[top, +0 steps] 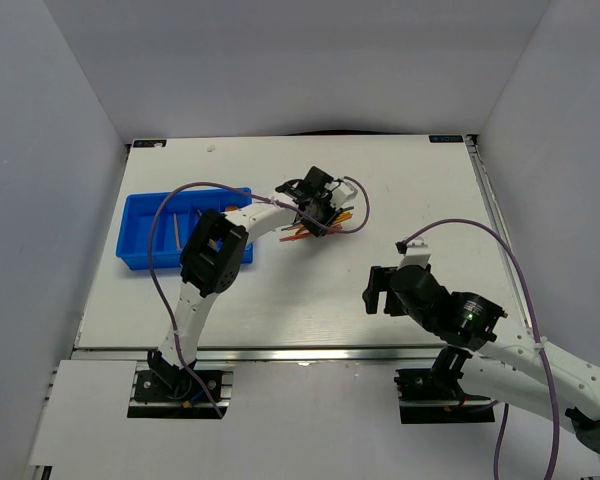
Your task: Sort the eating utensils into containers
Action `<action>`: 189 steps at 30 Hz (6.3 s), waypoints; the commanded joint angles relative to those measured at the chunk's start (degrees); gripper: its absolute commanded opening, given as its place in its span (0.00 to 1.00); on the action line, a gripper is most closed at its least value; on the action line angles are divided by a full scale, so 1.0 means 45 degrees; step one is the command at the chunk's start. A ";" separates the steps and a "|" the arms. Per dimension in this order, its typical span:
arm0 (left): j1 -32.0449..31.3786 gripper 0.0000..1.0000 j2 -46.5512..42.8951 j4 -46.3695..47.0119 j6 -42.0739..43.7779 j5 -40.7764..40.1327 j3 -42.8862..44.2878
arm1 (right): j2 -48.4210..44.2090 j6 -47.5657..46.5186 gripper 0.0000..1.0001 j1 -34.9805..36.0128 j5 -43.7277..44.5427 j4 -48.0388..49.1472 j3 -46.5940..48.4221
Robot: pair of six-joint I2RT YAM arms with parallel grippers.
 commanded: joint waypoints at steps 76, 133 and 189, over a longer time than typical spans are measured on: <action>0.9440 0.17 -0.9359 0.7580 -0.6352 -0.5028 -1.0497 | 0.0040 -0.0494 0.89 -0.0053 -0.0174 0.1285 0.0199; 0.0416 0.36 -0.2272 0.2833 -0.0002 -0.3015 -0.2881 | -0.0097 -0.0474 0.89 -0.0053 0.0197 0.0543 0.0335; -0.0697 0.52 -0.3170 0.2423 -0.1155 -0.3310 -0.3642 | 0.0215 -0.0533 0.89 -0.0053 0.0119 0.0836 0.0121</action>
